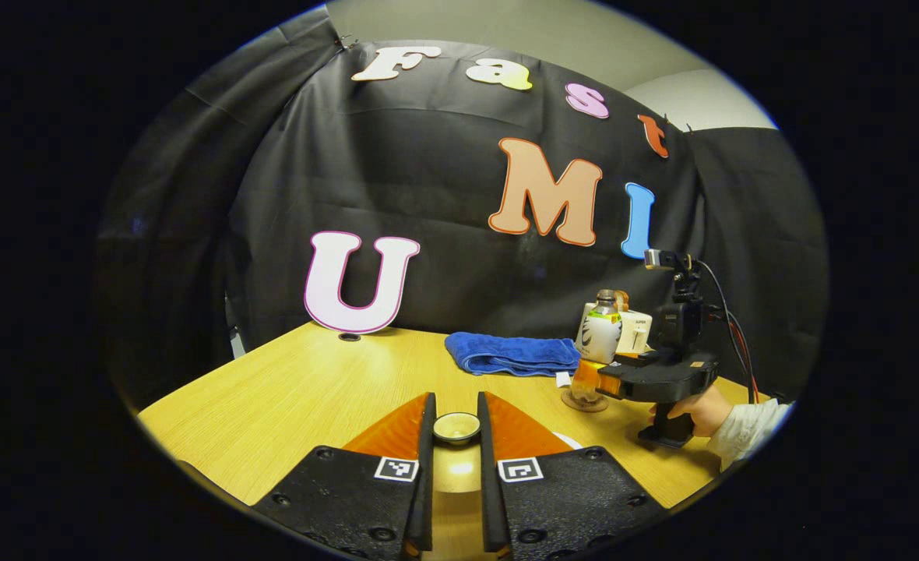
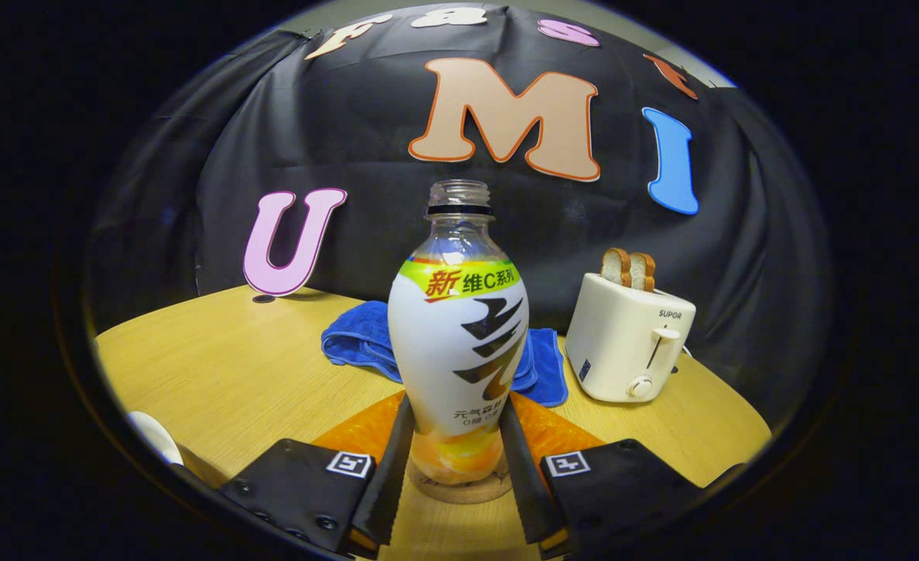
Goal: Open the teacup lid with one hand, grasp the water bottle and pour water into the teacup with the other hand; after pouring, place the water bottle on the coaster and then close the teacup lid.
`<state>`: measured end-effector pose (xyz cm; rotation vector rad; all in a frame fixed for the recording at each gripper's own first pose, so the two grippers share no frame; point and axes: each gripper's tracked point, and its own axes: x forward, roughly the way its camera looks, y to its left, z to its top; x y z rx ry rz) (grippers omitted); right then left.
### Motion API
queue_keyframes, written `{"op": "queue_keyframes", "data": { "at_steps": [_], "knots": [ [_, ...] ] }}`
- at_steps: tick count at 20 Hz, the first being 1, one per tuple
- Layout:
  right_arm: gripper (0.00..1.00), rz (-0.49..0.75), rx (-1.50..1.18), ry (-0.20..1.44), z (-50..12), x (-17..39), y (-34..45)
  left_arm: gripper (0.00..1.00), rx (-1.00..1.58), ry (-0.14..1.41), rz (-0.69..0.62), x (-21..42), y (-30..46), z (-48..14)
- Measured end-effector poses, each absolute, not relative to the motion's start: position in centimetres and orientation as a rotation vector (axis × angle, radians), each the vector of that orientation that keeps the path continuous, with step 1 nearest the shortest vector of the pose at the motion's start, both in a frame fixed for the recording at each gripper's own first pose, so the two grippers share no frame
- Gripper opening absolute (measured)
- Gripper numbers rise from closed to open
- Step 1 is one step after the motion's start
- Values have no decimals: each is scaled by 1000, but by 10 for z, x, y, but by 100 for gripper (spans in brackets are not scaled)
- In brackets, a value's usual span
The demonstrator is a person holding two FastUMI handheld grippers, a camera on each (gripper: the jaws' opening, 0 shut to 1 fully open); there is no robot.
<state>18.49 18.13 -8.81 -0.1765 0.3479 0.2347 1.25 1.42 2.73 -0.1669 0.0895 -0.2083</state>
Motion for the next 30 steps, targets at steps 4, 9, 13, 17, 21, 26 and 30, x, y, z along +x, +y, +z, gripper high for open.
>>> {"op": "queue_keyframes", "data": {
  "at_steps": [4, 9, 13, 17, 21, 26, 30],
  "knots": [
    [66, 216, -159, 357, -93, 188, 176, 22, -169, 98, -209, 14, 14, 25],
    [66, 205, -116, 366, -94, 188, 170, 22, -175, 109, -202, 16, 16, 21],
    [73, 199, -95, 375, -96, 188, 168, 22, -172, 103, -200, 15, 16, 23],
    [76, 200, -91, 395, -102, 183, 167, 22, -173, 99, -202, 15, 15, 24],
    [82, 202, -89, 404, -107, 180, 167, 23, -186, 108, -214, 15, 11, 21],
    [96, 227, -49, 388, -100, 171, 167, 22, -198, 118, -241, 15, 4, 18],
    [100, 232, -58, 358, -88, 158, 156, 22, -175, 140, -263, 16, -6, 14]
  ]
}}
